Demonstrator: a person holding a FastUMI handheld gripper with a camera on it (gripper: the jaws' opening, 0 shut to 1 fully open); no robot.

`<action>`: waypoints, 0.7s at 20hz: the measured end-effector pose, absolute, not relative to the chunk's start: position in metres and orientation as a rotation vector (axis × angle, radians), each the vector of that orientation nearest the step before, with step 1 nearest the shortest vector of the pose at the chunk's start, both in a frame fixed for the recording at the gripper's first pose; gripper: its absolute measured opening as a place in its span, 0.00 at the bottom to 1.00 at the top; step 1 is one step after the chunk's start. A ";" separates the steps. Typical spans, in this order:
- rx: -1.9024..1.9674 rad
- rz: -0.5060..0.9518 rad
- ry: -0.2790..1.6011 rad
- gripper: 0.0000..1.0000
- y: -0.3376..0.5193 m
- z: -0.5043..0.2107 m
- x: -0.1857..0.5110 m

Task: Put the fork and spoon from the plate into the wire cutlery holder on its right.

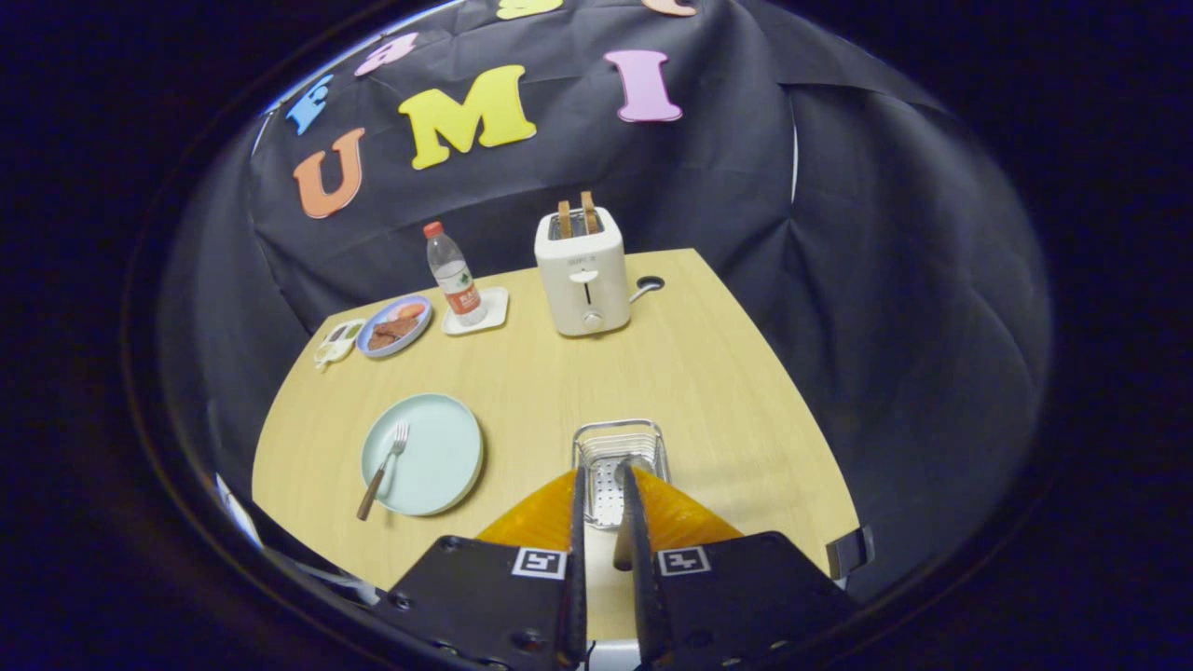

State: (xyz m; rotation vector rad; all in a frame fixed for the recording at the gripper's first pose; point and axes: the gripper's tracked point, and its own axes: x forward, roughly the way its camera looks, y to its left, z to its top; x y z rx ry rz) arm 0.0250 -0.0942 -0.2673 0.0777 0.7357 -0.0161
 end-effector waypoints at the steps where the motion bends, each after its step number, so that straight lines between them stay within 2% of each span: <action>1: 0.067 -0.002 0.727 0.24 -0.085 -0.268 0.027; 2: 0.053 0.008 0.723 0.28 -0.077 -0.269 0.028; 5: 0.052 0.059 0.720 0.50 -0.041 -0.275 0.030; 9: 0.051 0.089 0.745 0.87 0.008 -0.293 0.033; 12: 0.058 0.112 0.786 0.96 0.046 -0.313 0.032; 14: 0.069 0.132 0.815 0.96 0.074 -0.329 0.031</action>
